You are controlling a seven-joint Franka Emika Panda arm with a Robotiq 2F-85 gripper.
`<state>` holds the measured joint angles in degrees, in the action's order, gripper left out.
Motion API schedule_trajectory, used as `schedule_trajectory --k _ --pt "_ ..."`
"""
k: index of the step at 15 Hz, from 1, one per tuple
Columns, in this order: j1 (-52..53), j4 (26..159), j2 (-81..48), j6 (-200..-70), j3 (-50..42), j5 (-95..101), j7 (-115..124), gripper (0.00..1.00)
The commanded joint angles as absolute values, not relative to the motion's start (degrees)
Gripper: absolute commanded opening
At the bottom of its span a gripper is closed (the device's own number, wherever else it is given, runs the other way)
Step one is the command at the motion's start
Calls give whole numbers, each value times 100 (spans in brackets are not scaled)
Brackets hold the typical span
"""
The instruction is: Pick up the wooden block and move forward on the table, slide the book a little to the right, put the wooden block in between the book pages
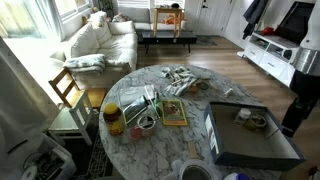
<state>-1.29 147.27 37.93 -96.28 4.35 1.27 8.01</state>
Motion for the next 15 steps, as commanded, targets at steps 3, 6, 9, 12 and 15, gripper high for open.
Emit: schedule_trajectory --k 3,6,9,12,15 --pt "-87 14719 3784 -9620 398 146 820 100" --pt "-87 14719 3783 -9620 398 146 820 100" --pt "412 14566 3323 -10231 531 -123 191 100" --pt "918 14150 2701 -10750 910 -303 24 100" --pt "1359 13652 1981 -11321 1338 -337 -85 100"
